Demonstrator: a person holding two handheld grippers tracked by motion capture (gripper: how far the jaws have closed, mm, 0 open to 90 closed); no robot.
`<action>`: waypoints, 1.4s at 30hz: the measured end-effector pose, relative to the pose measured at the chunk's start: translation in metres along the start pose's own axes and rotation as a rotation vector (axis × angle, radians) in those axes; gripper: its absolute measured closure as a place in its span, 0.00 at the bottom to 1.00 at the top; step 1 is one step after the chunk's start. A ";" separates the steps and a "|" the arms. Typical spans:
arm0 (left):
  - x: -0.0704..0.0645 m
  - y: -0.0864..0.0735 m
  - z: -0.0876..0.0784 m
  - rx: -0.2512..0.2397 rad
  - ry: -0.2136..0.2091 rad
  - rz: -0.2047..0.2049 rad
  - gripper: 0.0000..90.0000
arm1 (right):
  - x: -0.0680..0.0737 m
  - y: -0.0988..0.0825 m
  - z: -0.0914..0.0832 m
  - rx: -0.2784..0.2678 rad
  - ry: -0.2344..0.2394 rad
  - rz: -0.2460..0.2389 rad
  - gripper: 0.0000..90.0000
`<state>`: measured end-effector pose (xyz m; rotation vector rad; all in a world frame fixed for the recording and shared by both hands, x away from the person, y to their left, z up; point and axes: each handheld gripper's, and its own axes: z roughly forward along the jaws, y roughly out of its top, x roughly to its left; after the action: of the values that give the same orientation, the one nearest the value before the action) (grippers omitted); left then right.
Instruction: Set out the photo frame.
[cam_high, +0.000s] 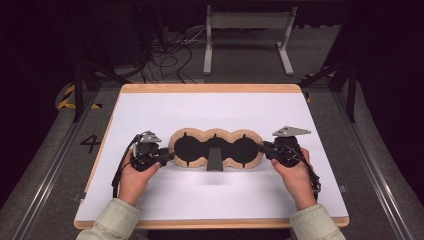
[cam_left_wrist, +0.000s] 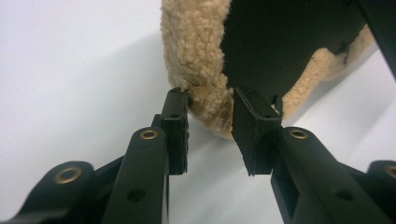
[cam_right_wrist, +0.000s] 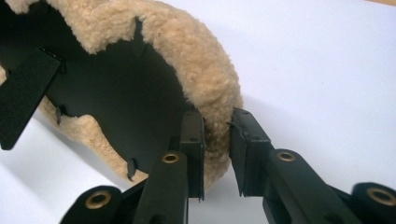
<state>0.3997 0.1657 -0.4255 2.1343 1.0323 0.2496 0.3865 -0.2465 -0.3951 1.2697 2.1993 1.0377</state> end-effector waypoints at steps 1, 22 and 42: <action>0.001 -0.001 0.000 -0.008 -0.006 0.000 0.74 | 0.001 -0.001 0.000 -0.002 -0.001 -0.006 0.85; -0.019 -0.021 -0.022 0.034 -0.024 0.063 0.80 | 0.014 -0.016 -0.034 0.024 0.083 -0.115 0.84; -0.028 -0.025 -0.029 0.058 -0.027 0.094 0.73 | 0.012 -0.021 -0.047 0.061 0.171 -0.152 0.80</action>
<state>0.3535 0.1708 -0.4185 2.2360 0.9351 0.2380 0.3380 -0.2615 -0.3807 1.0536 2.4297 1.0616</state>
